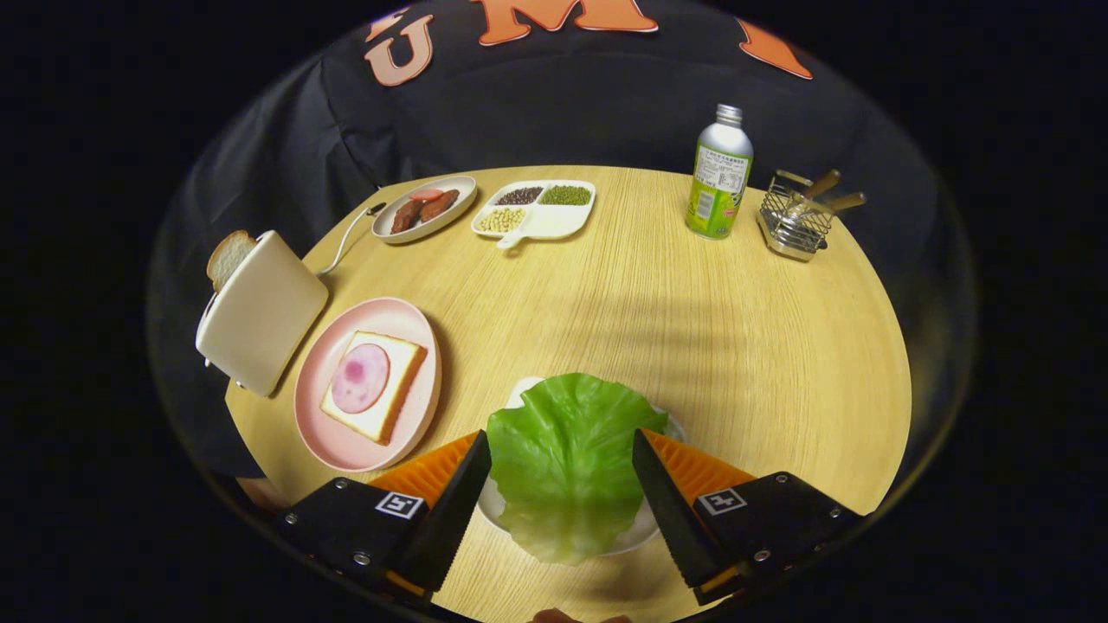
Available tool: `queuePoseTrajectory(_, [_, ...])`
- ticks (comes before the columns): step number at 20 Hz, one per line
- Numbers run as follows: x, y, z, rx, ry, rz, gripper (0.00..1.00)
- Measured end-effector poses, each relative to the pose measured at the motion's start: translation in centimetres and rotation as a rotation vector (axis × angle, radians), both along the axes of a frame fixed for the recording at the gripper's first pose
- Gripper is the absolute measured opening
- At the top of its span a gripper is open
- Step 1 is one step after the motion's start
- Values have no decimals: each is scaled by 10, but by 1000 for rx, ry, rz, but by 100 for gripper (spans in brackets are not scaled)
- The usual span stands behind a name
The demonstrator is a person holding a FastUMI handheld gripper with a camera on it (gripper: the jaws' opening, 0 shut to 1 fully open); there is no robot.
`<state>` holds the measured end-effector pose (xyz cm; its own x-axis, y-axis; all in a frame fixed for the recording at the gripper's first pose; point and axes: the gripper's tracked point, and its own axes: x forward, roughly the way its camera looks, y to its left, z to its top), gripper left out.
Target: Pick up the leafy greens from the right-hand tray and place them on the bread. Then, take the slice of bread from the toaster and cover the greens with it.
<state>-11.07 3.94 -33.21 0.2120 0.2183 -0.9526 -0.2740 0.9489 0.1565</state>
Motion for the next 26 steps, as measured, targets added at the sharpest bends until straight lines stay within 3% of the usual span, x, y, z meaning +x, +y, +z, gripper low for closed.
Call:
queuePoseTrajectory(9, [-7,-4,-30,-77,48,33,94])
queuePoseTrajectory(11, [-3,-12,-32,-113,46,13,85])
queuePoseTrajectory(13, [-2,-14,-32,-130,53,-8,66])
queuePoseTrajectory(15, [-2,-14,-30,-113,75,-53,43])
queuePoseTrajectory(16, [-3,-12,-32,-101,86,-69,22])
queuePoseTrajectory(18, [-1,-12,-29,-73,98,-95,8])
queuePoseTrajectory(22, [11,-5,-9,-1,56,-145,2])
queuePoseTrajectory(26, [10,-6,-3,-37,17,-102,2])
